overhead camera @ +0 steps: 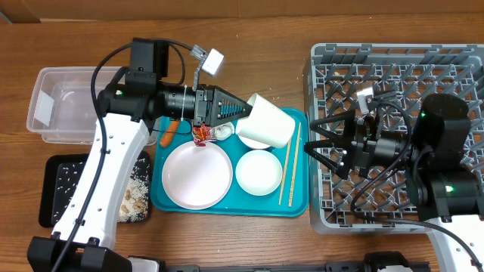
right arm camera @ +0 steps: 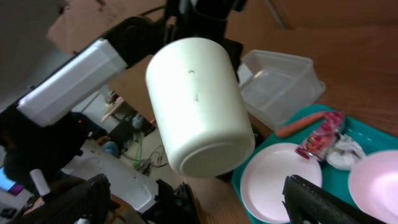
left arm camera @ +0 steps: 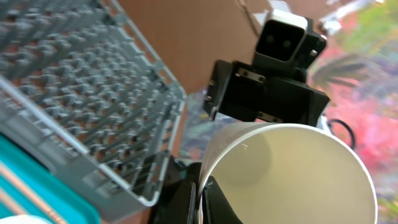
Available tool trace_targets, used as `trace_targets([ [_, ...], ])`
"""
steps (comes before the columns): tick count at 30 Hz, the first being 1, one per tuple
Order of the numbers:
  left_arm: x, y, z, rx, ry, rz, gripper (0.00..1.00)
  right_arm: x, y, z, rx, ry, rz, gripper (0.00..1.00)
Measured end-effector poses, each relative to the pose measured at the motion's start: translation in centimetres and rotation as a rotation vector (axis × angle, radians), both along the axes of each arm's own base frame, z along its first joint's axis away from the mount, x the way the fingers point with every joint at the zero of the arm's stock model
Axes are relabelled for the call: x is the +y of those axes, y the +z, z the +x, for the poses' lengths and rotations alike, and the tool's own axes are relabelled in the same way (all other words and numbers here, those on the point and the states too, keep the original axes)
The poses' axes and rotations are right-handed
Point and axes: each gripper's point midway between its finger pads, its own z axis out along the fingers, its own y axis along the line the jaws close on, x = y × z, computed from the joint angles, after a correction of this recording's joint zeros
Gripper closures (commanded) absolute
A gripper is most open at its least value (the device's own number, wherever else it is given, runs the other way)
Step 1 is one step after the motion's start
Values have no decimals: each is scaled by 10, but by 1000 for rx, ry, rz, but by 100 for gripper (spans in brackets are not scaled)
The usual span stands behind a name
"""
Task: Sort waste into correct bins and load items into the dishwasher
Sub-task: 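Lift the white cup with the left gripper toward the right gripper, then grasp the cup with the right gripper and open the left gripper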
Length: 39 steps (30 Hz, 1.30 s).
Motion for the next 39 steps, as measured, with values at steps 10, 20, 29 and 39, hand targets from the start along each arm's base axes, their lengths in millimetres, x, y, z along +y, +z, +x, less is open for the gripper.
trace_targets([
  [10,-21,11,-18,-53,-105,-55,96,22,4,-18,4,100,12,31],
  [20,-24,8,-13,-83,-88,-30,61,28,-2,-11,4,50,-25,39],
  [29,-17,4,2,-36,-16,11,0,11,-17,-5,29,-180,-146,39],
  [39,12,4,25,27,91,15,0,-91,-89,-13,357,-788,-537,43],
])
